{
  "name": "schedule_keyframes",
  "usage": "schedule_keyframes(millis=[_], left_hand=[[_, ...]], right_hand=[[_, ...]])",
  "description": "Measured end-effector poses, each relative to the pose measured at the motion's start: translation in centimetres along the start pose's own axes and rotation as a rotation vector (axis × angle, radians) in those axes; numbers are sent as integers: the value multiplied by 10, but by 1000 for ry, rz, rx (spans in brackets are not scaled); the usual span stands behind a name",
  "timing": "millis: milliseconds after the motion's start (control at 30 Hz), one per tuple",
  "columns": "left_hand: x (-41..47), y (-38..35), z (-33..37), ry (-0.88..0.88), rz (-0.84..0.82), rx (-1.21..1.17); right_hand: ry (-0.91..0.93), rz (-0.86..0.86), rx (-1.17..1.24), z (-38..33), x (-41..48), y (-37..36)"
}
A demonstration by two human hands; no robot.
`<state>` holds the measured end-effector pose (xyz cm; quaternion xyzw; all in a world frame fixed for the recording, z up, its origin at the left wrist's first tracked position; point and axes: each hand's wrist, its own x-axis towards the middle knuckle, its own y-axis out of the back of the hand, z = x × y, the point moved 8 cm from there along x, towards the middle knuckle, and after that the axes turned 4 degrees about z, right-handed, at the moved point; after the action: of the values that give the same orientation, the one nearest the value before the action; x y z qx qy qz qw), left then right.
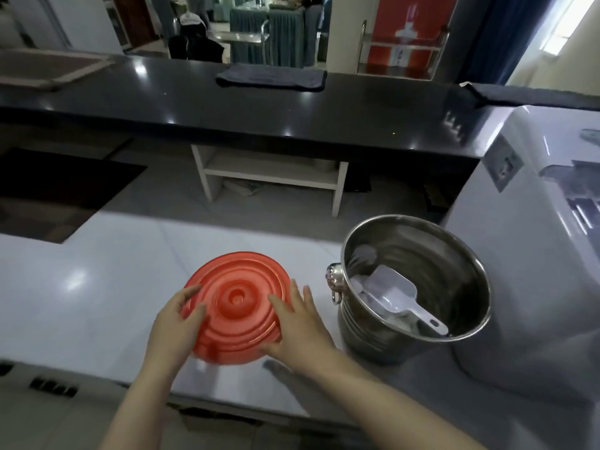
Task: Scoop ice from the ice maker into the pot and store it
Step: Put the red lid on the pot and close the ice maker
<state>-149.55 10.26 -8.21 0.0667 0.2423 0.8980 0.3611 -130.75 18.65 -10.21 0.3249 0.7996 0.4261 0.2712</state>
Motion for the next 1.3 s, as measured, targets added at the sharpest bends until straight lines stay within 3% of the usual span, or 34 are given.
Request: schedule_keyframes(millis=[167, 300, 533, 900, 1033, 1300], left_hand=[[5, -3, -31, 71, -100, 151], [4, -4, -38, 39, -105, 195], [3, 24, -34, 133, 44, -112], [-2, 90, 3, -14, 274, -386], [-12, 102, 17, -66, 286, -474], [-41, 99, 59, -221, 212, -527]], right_hand=[[-133, -27, 26, 17, 3, -14], [-107, -35, 49, 11, 6, -16], [-28, 20, 150, -8, 9, -17], [258, 356, 174, -76, -15, 48], [346, 561, 185, -89, -34, 78], [349, 757, 285, -86, -69, 132]])
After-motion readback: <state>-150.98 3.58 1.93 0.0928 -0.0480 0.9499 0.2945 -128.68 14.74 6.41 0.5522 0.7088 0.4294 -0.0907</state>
